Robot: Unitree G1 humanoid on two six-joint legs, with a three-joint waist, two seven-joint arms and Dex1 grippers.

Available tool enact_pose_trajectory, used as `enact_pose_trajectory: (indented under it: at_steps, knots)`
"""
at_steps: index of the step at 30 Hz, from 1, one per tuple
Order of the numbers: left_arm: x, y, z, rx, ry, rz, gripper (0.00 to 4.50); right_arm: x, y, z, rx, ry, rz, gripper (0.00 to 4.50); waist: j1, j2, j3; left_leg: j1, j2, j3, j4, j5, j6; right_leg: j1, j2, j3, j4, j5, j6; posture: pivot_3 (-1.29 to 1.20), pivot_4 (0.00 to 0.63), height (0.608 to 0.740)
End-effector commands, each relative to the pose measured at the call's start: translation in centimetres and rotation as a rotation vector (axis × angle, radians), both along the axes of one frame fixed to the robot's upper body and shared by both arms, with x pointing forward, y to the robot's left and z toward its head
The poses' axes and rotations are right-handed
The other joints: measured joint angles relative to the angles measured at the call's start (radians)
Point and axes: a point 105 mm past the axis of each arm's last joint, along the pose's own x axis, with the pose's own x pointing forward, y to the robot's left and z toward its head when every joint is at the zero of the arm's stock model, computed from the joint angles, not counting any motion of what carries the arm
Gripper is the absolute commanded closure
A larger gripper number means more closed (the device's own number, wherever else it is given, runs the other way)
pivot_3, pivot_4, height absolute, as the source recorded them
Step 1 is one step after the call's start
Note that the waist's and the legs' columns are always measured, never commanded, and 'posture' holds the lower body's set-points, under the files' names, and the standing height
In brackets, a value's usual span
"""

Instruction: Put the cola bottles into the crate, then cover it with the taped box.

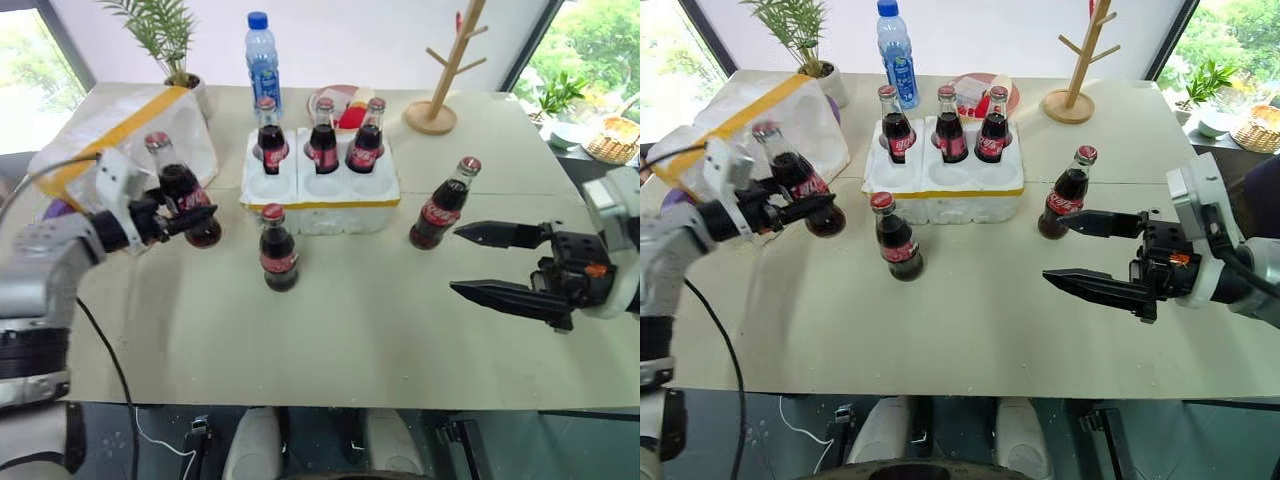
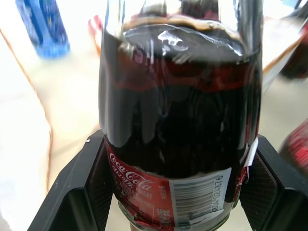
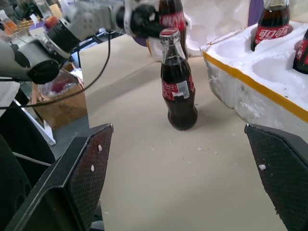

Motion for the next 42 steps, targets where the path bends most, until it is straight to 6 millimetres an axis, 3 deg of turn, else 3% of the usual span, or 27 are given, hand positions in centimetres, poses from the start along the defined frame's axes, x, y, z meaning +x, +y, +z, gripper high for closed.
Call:
enact_pose_trajectory:
  at_steps: [1,4,8,17,22,23,25,27,30,34,39,42]
  knots:
    - [0.3,-1.9,6.0,-0.084,-0.149,-0.102,1.69,0.2,0.1,0.4,-0.002,-0.036,-0.003,0.0,0.006,0.0,0.0,0.0,0.0,0.0,0.001,0.0,0.0,0.0,0.0,0.0,0.0,0.0,0.0,0.0,0.15,0.74]
    - [1.9,-3.5,7.3,-0.099,-0.177,-0.153,1.69,0.4,0.1,0.5,0.001,-0.04,-0.013,0.0,0.015,0.0,0.0,0.0,-0.003,0.0,0.002,0.0,0.0,0.001,0.001,0.0,0.0,0.0,0.0,0.0,0.15,0.74]
    - [4.1,-6.1,7.1,-0.082,-0.193,-0.2,1.69,0.6,0.3,0.2,-0.005,-0.043,-0.026,0.0,0.017,0.0,0.0,0.0,-0.004,0.0,0.002,0.0,0.001,0.001,0.002,0.0,0.0,0.0,0.001,0.0,0.15,0.74]
    - [8.0,-9.1,3.6,-0.002,-0.178,-0.188,1.69,0.4,0.7,-0.3,0.008,-0.04,-0.052,0.0,0.013,-0.001,0.0,-0.001,-0.003,0.001,0.002,0.0,0.001,-0.001,0.003,-0.001,0.0,0.0,0.001,0.0,0.15,0.74]
    - [8.7,-9.8,1.0,0.041,-0.13,-0.183,1.69,0.4,0.9,-0.6,0.012,-0.035,-0.06,0.0,0.016,-0.001,0.0,-0.001,-0.003,0.0,0.002,0.0,0.001,-0.001,0.003,0.0,0.0,0.0,0.001,0.0,0.15,0.74]
    - [8.7,-9.8,0.5,0.057,-0.123,-0.189,1.69,0.5,0.9,-0.7,0.012,-0.034,-0.062,0.0,0.016,-0.001,0.0,-0.001,-0.003,0.0,0.002,0.0,0.001,-0.001,0.003,-0.001,0.0,0.0,0.001,0.0,0.15,0.74]
    - [8.6,-9.7,-0.3,0.08,-0.109,-0.197,0.66,0.7,0.8,-0.7,0.011,-0.035,-0.065,0.0,0.015,-0.001,0.0,-0.001,-0.003,0.0,0.002,0.0,0.001,-0.001,0.003,-0.001,0.0,0.0,0.001,0.0,0.15,0.74]
    - [8.4,-9.5,-0.8,0.098,-0.098,-0.203,0.07,0.9,0.8,-0.7,0.009,-0.038,-0.067,0.0,0.015,-0.001,0.0,-0.001,-0.003,-0.001,0.002,0.0,0.001,-0.001,0.003,-0.001,0.0,0.0,0.001,0.0,0.15,0.74]
    - [8.1,-9.0,-1.0,0.107,-0.097,-0.207,0.07,1.4,1.0,-0.7,0.002,-0.056,-0.066,0.0,0.012,0.0,0.0,-0.001,-0.003,-0.001,0.002,0.0,0.001,0.0,0.003,0.0,0.001,0.0,0.001,0.0,0.15,0.74]
    - [6.9,-7.4,1.1,0.089,-0.135,-0.22,0.07,2.5,1.6,-0.8,-0.014,-0.087,-0.057,0.0,0.001,0.0,0.0,-0.001,-0.002,-0.001,0.002,0.0,0.001,0.0,0.003,0.0,0.001,0.0,0.001,0.0,0.15,0.74]
    - [2.8,-4.8,4.4,0.106,-0.15,-0.297,0.07,3.5,3.5,-2.3,-0.045,-0.084,0.015,0.0,-0.015,0.0,0.0,-0.001,-0.001,-0.002,0.002,0.0,0.001,-0.001,0.004,0.0,0.001,0.0,0.001,0.0,0.15,0.74]
    - [-1.3,-2.3,5.5,0.15,-0.092,-0.349,0.07,4.6,5.7,-3.5,-0.031,-0.072,0.084,0.0,-0.035,0.0,0.0,0.0,0.0,-0.001,0.002,0.0,0.001,-0.001,0.004,0.0,0.002,0.0,0.001,0.0,0.15,0.74]
